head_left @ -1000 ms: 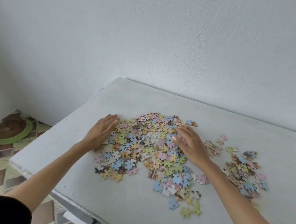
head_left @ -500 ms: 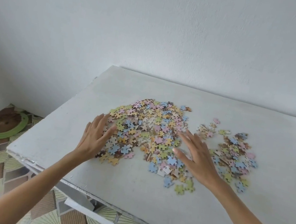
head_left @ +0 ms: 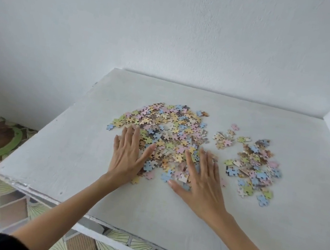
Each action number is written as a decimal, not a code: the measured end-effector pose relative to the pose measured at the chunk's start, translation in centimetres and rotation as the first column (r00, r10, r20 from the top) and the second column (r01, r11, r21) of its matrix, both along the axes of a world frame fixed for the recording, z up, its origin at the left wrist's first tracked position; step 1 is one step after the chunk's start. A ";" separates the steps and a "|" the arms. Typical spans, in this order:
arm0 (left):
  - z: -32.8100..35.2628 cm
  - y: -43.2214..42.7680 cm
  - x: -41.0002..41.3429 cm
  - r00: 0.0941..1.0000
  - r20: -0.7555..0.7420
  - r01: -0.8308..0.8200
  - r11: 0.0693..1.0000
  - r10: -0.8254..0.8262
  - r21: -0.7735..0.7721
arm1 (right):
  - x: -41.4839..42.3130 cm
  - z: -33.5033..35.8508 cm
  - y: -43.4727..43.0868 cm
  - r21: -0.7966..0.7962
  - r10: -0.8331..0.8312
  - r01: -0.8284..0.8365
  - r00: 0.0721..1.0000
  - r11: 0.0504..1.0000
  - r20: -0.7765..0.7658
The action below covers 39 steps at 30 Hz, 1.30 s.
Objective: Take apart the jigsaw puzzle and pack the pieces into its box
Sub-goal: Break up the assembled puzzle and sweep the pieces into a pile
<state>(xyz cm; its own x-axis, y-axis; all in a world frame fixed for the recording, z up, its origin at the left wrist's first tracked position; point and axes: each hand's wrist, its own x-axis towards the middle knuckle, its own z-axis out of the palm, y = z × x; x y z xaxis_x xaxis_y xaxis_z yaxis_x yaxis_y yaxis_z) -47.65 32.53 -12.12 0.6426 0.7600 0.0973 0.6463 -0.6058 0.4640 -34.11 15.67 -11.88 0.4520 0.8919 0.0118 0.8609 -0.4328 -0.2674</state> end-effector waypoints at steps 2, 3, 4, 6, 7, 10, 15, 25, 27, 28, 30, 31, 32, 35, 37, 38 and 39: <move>0.0 -0.2 0.8 1.000 -0.005 0.013 1.000 -0.013 -0.003 | 0.6 -0.1 0.5 0.029 -0.031 0.032 0.999 0.999 -0.019; 0.0 -0.3 1.0 1.000 0.001 0.024 1.000 -0.024 -0.008 | 0.9 0.0 0.5 0.031 -0.028 0.029 0.999 0.999 -0.022; 0.1 -0.2 1.2 0.999 0.018 0.035 0.999 -0.034 -0.015 | 1.2 0.2 0.5 0.035 -0.014 0.015 1.000 0.999 -0.019; 0.3 0.5 1.1 0.996 0.080 0.036 0.999 -0.035 -0.015 | 2.2 0.8 -0.1 0.066 -0.005 0.007 1.000 0.998 -0.020; 0.5 1.2 0.9 0.993 0.112 0.021 1.000 -0.020 -0.001 | 2.8 1.2 -0.7 0.093 -0.032 0.034 0.999 0.995 -0.024; 1.0 2.6 0.1 0.985 0.150 0.071 0.995 -0.080 0.068 | 5.6 1.6 -3.6 0.152 -0.217 0.218 0.976 0.964 -0.026; 0.8 0.3 1.1 0.872 -0.084 0.488 0.839 -0.483 0.242 | 8.9 0.8 -7.2 0.045 -0.454 0.455 0.890 0.889 -0.037; 0.9 -1.4 5.2 0.831 -0.196 0.557 0.786 -0.521 0.270 | 6.7 0.2 -3.6 -0.004 -0.383 0.383 0.923 0.924 -0.037; 1.1 -1.2 5.7 0.839 -0.112 0.541 0.794 -0.533 0.275 | 6.4 0.5 -3.6 0.050 -0.386 0.388 0.921 0.920 -0.042; 1.3 -0.9 5.7 0.846 -0.049 0.523 0.810 -0.530 0.265 | 6.1 0.7 -3.8 0.070 -0.361 0.362 0.932 0.929 -0.033; 1.8 0.8 5.6 0.880 0.080 0.441 0.868 -0.468 0.229 | 5.0 0.9 -4.2 0.067 -0.271 0.273 0.962 0.960 -0.030; 1.9 2.1 5.5 0.901 0.127 0.383 0.899 -0.415 0.214 | 4.3 0.8 -4.3 0.039 -0.223 0.224 0.974 0.974 -0.026; 2.0 3.7 5.4 0.924 0.146 0.320 0.924 -0.353 0.211 | 3.8 0.6 -4.4 0.001 -0.183 0.183 0.983 0.983 -0.010; 1.3 8.5 4.4 0.988 0.070 0.123 0.970 -0.140 0.210 | 4.1 0.1 -3.8 -0.042 -0.171 0.172 0.985 0.984 0.024; 0.4 10.4 3.8 0.999 0.004 0.048 0.989 -0.050 0.140 | 4.9 0.0 -3.1 -0.031 -0.186 0.186 0.982 0.982 0.009; 0.0 10.6 3.7 0.998 -0.023 0.059 0.991 -0.056 0.117 | 5.2 0.1 -2.8 -0.018 -0.180 0.180 0.984 0.983 0.000; -0.2 10.6 3.8 0.995 -0.041 0.093 0.990 -0.089 0.107 | 5.5 0.2 -2.6 0.007 -0.176 0.176 0.984 0.984 -0.007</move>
<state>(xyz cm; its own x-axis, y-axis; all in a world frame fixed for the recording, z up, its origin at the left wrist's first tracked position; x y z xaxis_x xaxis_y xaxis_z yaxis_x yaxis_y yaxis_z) -43.89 43.15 -12.27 0.7133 0.6844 0.1510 0.6014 -0.7083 0.3696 -28.59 13.08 -11.71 0.6021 0.7983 0.0150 0.7697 -0.5753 -0.2769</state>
